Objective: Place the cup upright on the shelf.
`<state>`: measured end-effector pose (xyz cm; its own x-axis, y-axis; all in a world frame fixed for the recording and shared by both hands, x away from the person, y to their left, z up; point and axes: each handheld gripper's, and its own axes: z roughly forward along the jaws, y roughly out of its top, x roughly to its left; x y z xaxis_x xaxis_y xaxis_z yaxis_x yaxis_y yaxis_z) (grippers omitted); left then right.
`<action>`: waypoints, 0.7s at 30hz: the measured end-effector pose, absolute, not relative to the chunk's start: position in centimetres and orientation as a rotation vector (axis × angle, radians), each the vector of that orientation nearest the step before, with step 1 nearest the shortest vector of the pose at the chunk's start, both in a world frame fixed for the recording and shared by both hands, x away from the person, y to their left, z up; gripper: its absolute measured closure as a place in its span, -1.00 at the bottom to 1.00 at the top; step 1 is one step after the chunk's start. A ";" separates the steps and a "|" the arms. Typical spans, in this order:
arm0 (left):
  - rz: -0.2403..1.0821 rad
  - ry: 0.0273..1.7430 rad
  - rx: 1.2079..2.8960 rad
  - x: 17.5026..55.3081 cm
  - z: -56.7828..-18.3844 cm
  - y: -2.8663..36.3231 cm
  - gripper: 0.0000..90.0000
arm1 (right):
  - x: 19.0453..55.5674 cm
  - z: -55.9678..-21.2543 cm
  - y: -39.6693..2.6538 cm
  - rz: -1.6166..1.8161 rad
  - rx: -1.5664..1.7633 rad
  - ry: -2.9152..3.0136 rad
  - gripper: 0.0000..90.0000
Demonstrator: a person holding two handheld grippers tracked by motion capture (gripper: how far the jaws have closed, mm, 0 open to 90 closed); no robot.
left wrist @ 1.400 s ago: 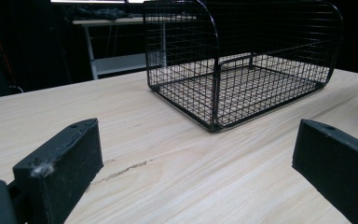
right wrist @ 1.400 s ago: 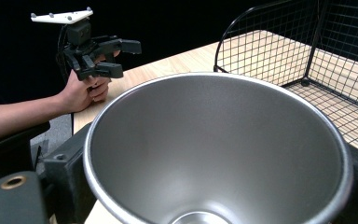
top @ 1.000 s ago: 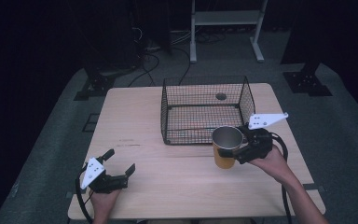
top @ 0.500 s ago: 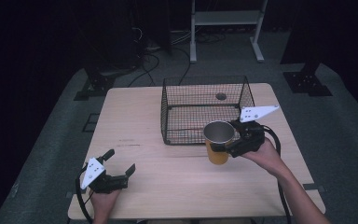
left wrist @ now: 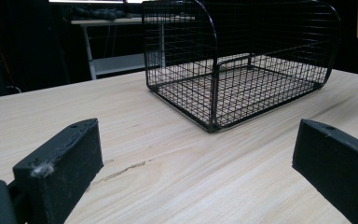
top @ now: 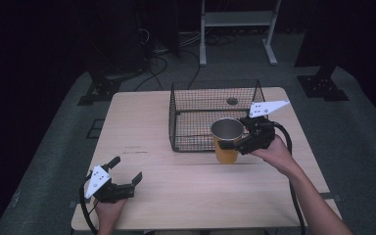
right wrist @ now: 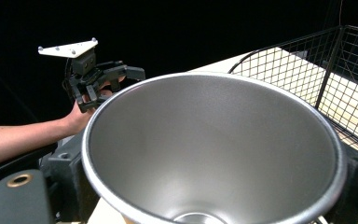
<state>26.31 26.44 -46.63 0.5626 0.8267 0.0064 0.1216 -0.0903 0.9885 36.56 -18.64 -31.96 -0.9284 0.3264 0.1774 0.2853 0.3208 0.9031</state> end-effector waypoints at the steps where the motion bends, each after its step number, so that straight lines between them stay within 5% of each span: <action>1: 0.720 0.827 1.574 26.3 -46.6 26.4 -0.98 | 36.7 -31.8 -18.6 1.713 0.585 2.523 -0.74; 21: 0.724 0.832 1.571 26.3 -46.6 26.5 -0.98 | 43.3 -30.5 -17.4 1.715 0.631 2.549 -0.74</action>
